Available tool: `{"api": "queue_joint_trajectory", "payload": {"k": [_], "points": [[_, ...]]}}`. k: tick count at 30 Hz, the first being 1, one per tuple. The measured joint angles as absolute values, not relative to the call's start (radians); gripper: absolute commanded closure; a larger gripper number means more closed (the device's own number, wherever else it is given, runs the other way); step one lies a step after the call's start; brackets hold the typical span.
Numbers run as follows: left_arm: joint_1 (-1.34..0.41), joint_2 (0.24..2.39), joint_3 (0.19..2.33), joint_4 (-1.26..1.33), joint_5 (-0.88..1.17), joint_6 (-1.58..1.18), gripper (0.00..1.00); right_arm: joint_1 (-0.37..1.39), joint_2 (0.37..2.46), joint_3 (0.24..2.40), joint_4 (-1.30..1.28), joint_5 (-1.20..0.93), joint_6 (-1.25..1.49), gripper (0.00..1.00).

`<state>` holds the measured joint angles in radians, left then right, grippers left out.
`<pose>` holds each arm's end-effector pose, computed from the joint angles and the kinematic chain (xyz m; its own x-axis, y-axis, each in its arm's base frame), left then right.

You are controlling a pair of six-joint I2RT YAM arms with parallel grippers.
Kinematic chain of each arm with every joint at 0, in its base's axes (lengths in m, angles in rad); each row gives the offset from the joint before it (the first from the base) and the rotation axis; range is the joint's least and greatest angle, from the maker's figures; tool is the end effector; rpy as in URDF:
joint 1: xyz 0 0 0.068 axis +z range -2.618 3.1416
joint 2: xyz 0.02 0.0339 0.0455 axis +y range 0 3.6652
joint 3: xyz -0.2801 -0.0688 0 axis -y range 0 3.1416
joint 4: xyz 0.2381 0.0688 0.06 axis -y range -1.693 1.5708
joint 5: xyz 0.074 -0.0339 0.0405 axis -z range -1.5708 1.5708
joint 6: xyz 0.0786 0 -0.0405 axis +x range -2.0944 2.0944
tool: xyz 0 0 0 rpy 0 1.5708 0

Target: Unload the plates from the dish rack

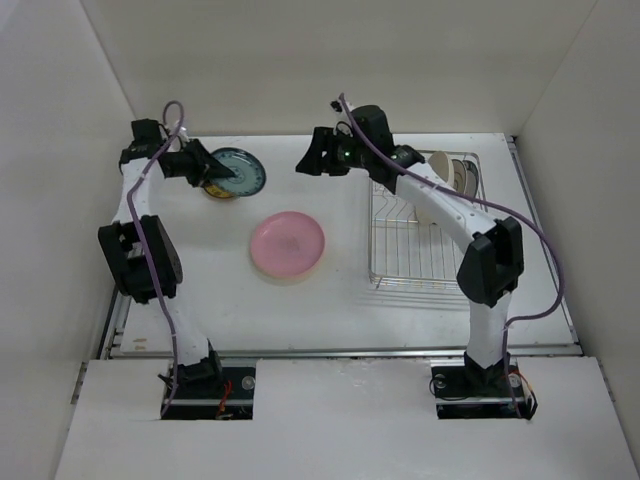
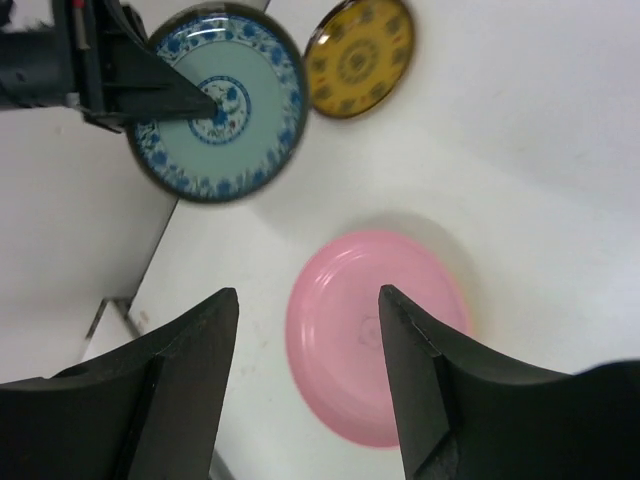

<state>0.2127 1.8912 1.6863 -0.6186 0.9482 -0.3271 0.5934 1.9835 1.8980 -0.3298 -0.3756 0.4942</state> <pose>0.4387 0.0294 0.3017 -0.8128 -0.3672 -0.4522 0.1641 0.6004 -0.7827 0.4061 0.3087 0.3502 -0.6732 0.0782 -0.7353 -0.5443 0.6208 0.5643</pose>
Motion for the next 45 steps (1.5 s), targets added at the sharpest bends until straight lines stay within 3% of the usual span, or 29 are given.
{"api": "queue_joint_trajectory", "payload": {"k": [6,13,16,17,18,24,35,45], "points": [[0.36,2.162,1.844,-0.545,0.826,-0.479,1.0,0.537,1.89,1.897,-0.376,-0.28,0.443,0.36],[0.332,2.384,2.024,-0.539,0.711,-0.536,1.0,0.544,1.86,1.905,-0.431,-0.25,0.379,0.36],[0.317,2.426,2.097,-0.538,0.678,-0.529,0.9,0.544,1.86,1.906,-0.458,-0.25,0.364,0.36],[0.314,2.431,2.112,-0.538,0.672,-0.526,0.83,0.544,1.86,1.906,-0.465,-0.25,0.359,0.36],[0.311,2.431,2.123,-0.538,0.669,-0.52,0.67,0.544,1.86,1.906,-0.472,-0.25,0.355,0.36],[0.308,2.432,2.178,-0.591,0.59,-0.451,0.4,0.544,1.86,1.919,-0.506,-0.247,0.339,0.35],[0.253,2.501,2.289,-0.846,0.37,-0.239,0.31,0.544,1.86,1.942,-0.518,-0.246,0.318,0.35],[0.183,2.505,2.374,-0.885,0.246,-0.113,0.28,0.544,1.826,1.881,-0.53,-0.245,0.31,0.35]]}}
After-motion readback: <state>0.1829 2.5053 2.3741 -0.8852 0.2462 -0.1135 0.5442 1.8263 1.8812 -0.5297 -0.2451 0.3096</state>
